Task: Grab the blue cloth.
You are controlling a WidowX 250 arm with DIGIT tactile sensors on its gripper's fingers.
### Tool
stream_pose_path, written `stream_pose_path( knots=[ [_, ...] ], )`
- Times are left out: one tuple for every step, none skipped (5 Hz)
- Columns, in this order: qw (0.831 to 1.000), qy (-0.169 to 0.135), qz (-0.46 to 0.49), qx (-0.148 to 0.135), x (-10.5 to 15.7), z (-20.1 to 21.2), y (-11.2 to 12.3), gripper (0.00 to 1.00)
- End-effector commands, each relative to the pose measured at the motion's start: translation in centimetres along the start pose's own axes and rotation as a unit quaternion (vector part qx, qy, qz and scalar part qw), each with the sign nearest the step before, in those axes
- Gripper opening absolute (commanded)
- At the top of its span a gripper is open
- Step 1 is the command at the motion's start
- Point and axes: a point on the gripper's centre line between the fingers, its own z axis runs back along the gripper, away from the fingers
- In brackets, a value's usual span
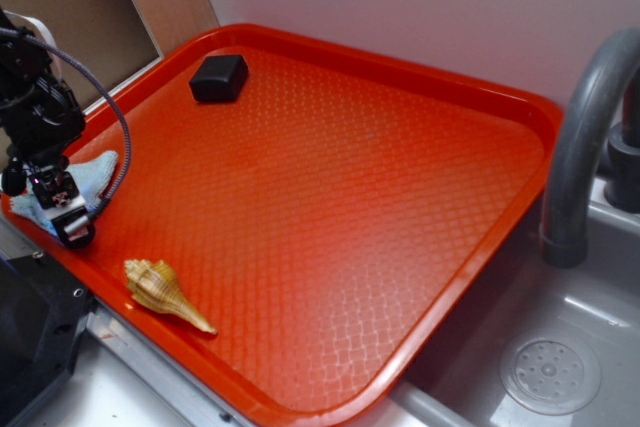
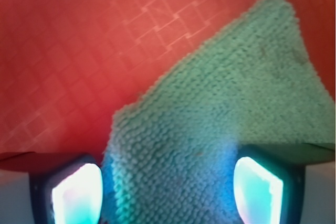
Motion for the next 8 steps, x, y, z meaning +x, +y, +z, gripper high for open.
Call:
stream_pose_path(
  knots=[
    [0.998, -0.007, 0.063, 0.011, 0.8, 0.7, 1.5, 0.0],
    [0.998, -0.013, 0.065, 0.017, 0.9, 1.1, 1.7, 0.0],
    [0.997, -0.028, 0.075, 0.019, 1.4, 2.7, 1.9, 0.0],
    [0.996, -0.062, 0.067, -0.024, 3.2, 7.8, -1.3, 0.0],
    [0.985, -0.145, 0.076, -0.05, 6.4, 13.8, -5.3, 0.0],
    [0.979, -0.162, 0.084, -0.09, 9.4, 19.7, -9.2, 0.0],
    [0.966, -0.203, 0.123, -0.106, 10.3, 25.1, -13.3, 0.0],
    [0.965, -0.192, 0.142, -0.106, 10.6, 23.6, -13.0, 0.0]
  ],
)
